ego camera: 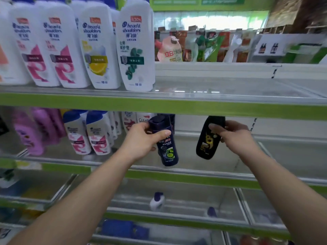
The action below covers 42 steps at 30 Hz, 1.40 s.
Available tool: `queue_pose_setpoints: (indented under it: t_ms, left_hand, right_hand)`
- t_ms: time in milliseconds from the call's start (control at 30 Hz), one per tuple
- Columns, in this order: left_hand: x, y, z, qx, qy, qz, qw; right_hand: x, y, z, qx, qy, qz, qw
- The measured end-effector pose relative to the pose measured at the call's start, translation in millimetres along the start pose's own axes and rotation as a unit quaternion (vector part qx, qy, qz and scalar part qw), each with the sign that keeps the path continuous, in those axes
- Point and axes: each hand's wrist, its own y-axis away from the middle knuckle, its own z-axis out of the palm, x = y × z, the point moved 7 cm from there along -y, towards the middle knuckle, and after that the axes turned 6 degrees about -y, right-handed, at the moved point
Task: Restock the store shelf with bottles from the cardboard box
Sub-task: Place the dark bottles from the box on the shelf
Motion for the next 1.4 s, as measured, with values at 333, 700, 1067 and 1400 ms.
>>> queue_pose_setpoints:
  t_ms: [333, 700, 1067, 1400]
  left_hand:
    - [-2, -15, 1, -0.025, -0.053, 0.003, 0.998]
    - [-4, -10, 9, -0.052, -0.078, -0.033, 0.995]
    - [1, -8, 10, -0.038, -0.117, -0.052, 0.991]
    - [14, -2, 7, -0.077, -0.157, -0.086, 0.981]
  right_hand:
    - [33, -85, 6, -0.042, 0.136, 0.071, 0.987]
    - [38, -102, 26, -0.157, 0.145, 0.097, 0.972]
    - [16, -94, 97, -0.299, 0.221, 0.086, 0.924]
    - [30, -111, 107, -0.326, 0.239, 0.090, 0.910]
